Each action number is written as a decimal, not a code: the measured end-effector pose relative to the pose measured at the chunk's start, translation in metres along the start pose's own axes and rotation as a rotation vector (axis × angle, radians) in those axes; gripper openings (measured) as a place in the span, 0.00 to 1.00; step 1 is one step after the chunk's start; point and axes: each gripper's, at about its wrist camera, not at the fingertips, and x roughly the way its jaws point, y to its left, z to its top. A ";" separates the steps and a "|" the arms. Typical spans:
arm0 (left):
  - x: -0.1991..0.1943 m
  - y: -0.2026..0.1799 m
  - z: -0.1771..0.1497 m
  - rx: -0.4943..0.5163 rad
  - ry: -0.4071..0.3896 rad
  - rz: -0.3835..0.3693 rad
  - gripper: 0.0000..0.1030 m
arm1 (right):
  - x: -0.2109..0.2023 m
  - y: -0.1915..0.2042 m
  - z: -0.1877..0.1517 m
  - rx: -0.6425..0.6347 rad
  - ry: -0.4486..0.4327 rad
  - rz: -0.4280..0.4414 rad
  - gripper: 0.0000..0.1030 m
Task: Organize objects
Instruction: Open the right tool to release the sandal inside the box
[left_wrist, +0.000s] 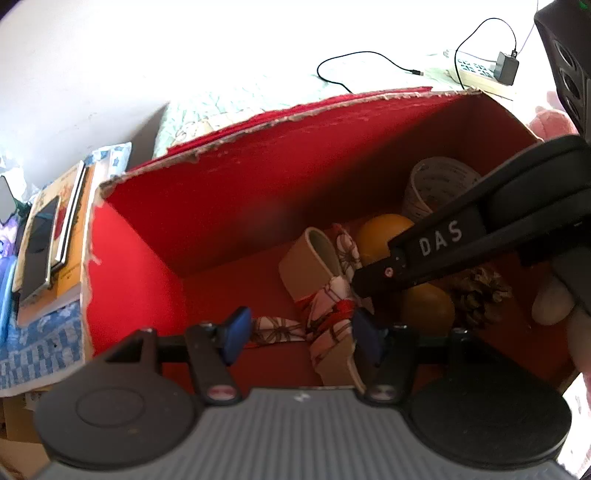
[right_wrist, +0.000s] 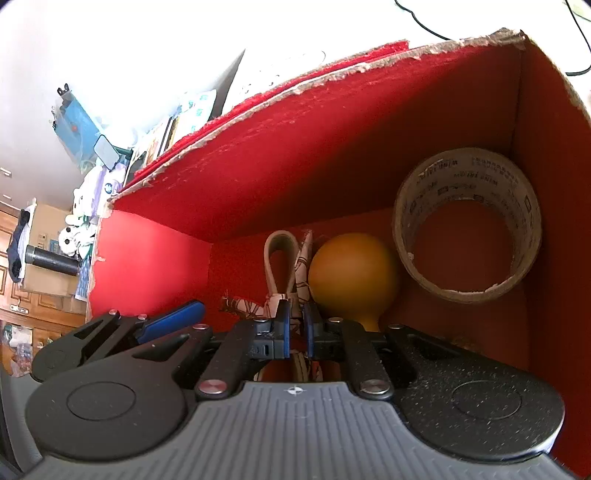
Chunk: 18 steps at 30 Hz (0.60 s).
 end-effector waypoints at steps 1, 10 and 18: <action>0.000 0.000 0.000 -0.001 -0.002 0.004 0.63 | 0.000 0.000 0.000 0.000 -0.001 0.000 0.09; -0.001 -0.001 -0.001 -0.006 -0.016 0.036 0.64 | -0.001 0.000 0.001 0.003 -0.015 -0.006 0.09; -0.001 -0.003 0.000 -0.004 -0.017 0.063 0.65 | -0.001 0.000 0.001 0.007 -0.049 -0.015 0.09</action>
